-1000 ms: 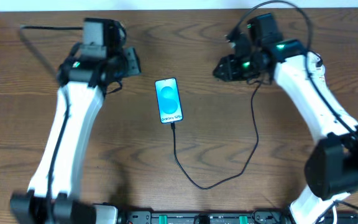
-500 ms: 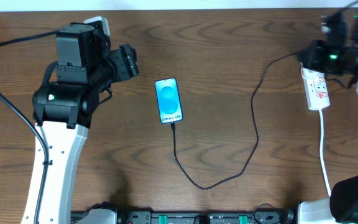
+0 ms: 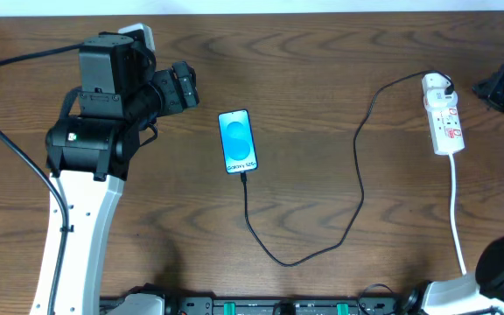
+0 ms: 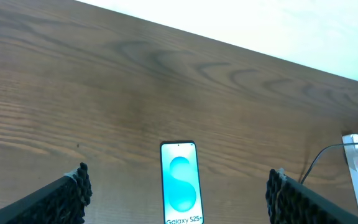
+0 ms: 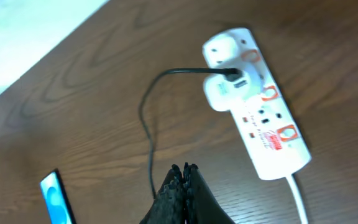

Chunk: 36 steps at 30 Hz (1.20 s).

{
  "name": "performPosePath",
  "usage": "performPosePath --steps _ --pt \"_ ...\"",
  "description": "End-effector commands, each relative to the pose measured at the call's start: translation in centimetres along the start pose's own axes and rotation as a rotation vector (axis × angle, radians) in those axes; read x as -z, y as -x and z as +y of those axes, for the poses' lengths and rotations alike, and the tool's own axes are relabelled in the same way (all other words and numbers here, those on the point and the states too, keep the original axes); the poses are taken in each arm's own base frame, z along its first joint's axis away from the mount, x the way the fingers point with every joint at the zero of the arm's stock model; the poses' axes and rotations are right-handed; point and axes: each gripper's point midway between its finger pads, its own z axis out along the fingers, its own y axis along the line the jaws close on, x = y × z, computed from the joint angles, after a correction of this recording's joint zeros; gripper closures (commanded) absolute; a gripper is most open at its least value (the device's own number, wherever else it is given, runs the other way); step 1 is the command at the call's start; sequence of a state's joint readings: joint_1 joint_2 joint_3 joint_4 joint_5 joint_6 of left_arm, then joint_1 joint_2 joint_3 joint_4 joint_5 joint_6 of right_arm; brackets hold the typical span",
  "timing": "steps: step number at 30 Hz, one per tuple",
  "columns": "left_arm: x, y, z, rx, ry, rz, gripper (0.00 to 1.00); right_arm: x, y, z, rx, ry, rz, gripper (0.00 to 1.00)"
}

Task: Plug charger to phone and switch on socket
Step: 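Move the right gripper to the power button beside the plugged charger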

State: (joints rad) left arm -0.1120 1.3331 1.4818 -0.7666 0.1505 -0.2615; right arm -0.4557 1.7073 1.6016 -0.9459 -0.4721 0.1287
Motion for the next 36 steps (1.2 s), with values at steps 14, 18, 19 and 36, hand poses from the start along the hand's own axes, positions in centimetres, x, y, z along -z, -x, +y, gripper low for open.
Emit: performPosePath --steps 14,18,19,36 --pt "0.1 0.3 0.3 -0.004 0.015 -0.007 0.09 -5.2 -0.6 -5.1 -0.097 -0.026 0.097 0.99" --pt "0.1 0.3 0.3 -0.004 0.015 -0.007 0.09 -6.0 -0.6 -5.6 -0.100 -0.027 0.102 0.99" --pt "0.1 0.3 0.3 -0.004 0.015 -0.007 0.09 -6.2 -0.7 -5.7 -0.101 -0.027 0.105 0.99" --pt "0.1 0.3 0.3 -0.004 0.015 -0.007 0.08 -9.3 -1.0 -7.7 -0.116 -0.042 0.130 0.99"
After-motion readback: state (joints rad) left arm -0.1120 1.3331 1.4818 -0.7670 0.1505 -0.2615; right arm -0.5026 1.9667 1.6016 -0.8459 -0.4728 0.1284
